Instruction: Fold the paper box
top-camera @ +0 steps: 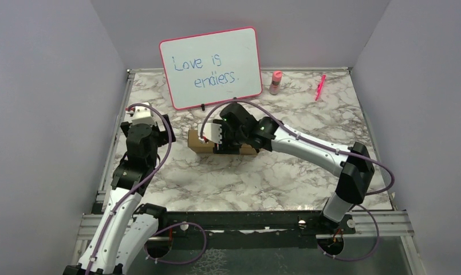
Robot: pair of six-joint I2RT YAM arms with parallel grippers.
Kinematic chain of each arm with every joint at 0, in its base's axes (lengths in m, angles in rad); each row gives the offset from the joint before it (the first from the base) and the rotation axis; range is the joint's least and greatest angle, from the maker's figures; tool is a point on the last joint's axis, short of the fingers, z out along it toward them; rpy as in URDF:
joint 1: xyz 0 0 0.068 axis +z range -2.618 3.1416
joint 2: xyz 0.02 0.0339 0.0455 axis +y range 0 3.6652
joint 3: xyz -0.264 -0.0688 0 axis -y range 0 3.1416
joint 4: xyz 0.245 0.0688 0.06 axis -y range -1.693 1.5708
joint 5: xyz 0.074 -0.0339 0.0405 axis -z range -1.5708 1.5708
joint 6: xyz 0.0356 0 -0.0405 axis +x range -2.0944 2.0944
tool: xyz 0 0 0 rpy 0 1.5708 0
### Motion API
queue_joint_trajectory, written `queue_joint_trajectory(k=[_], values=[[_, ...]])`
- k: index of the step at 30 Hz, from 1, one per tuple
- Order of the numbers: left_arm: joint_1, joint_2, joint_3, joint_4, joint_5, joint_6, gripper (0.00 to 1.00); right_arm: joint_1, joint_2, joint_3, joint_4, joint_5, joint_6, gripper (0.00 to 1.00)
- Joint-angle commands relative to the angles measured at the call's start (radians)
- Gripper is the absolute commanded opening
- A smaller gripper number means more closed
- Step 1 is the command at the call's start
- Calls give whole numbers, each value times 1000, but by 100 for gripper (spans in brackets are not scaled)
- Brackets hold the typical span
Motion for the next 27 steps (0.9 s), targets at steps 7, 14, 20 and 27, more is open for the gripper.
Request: queue_joint_trajectory(k=[7,14,20,27], values=[[-4,-50,-20,11,-56,-7,99,40,-157,-431,572,312,-227,51],[-4,-49,-23,14,-58,-6,99,90,-187,-585,726,414,-273,57],[-4,-50,-22,14,-56,-5,99,120,-222,-633,682,428,-219,66],[-4,-51,-24,15,-44,-5,99,127,-252,-554,383,308,-30,94]])
